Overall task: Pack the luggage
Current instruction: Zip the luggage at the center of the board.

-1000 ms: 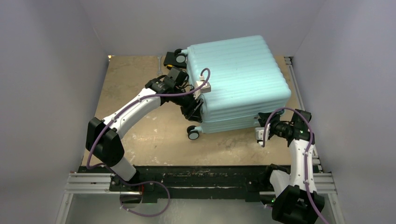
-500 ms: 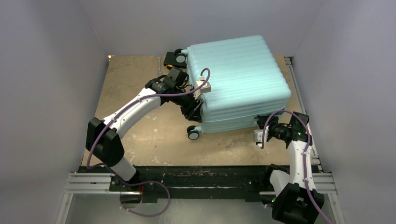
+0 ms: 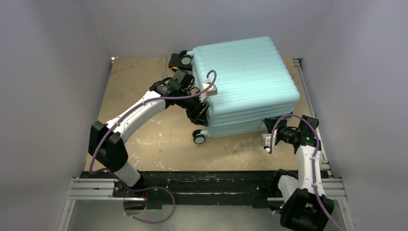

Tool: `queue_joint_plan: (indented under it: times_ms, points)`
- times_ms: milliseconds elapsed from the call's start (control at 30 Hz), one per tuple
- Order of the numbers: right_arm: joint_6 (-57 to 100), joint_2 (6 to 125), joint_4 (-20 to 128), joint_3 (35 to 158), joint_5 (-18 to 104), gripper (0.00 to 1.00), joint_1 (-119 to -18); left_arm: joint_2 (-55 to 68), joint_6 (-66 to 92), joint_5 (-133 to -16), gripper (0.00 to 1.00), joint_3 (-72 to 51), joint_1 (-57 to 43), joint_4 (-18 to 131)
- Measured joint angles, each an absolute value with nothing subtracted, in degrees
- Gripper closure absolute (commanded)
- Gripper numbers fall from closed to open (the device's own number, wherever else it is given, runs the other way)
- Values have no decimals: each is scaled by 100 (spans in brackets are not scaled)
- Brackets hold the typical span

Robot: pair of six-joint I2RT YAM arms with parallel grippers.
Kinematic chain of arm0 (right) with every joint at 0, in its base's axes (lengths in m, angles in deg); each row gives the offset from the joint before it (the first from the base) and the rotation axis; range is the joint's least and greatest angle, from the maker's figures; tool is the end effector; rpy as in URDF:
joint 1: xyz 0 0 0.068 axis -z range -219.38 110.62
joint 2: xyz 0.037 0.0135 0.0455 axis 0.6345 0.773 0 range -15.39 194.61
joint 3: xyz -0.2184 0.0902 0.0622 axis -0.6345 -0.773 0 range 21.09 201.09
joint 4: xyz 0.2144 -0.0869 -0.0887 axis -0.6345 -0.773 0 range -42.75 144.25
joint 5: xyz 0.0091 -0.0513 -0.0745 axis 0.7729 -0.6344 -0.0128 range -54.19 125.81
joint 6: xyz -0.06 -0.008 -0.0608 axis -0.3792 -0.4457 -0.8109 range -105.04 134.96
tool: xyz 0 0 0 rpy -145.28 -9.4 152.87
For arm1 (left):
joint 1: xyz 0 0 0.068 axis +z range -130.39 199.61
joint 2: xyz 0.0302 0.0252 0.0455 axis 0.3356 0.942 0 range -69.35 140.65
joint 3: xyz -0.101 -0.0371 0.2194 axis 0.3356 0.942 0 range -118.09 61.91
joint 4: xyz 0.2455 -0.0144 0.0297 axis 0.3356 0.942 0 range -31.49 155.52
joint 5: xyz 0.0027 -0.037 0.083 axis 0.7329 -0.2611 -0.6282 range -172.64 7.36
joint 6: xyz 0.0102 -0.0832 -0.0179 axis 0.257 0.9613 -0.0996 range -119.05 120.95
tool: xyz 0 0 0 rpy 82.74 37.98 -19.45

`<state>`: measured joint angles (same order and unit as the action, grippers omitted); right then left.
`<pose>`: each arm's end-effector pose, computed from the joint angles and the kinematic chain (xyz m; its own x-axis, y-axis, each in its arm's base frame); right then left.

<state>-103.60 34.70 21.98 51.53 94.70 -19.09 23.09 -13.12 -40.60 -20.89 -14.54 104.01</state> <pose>0.1879 -0.0004 0.1834 0.6306 -0.7170 -0.2972 -0.4974 -0.0794 -0.8639 0.2541 -0.2336 0.2617 -0.4803 0.5439 -0.6881 0.8768 0.2758 -0.3940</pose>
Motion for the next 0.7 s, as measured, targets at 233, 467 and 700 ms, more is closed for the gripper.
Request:
queue_joint_plan:
  times_ms: [233, 467, 700]
  points:
    - [-10360, 3468, 2331, 5127, 9560, 98, -1906, 2309, -1307, -4049, 100, -2089, -1454, 10399]
    - [-10360, 3472, 2027, 5260, 9547, 100, -1902, 2309, -1307, -4047, 100, -2089, -1452, 10401]
    - [-10360, 3433, 1144, 5640, 9564, 100, -1909, 2309, -1307, -4049, 100, -2089, -1454, 10401]
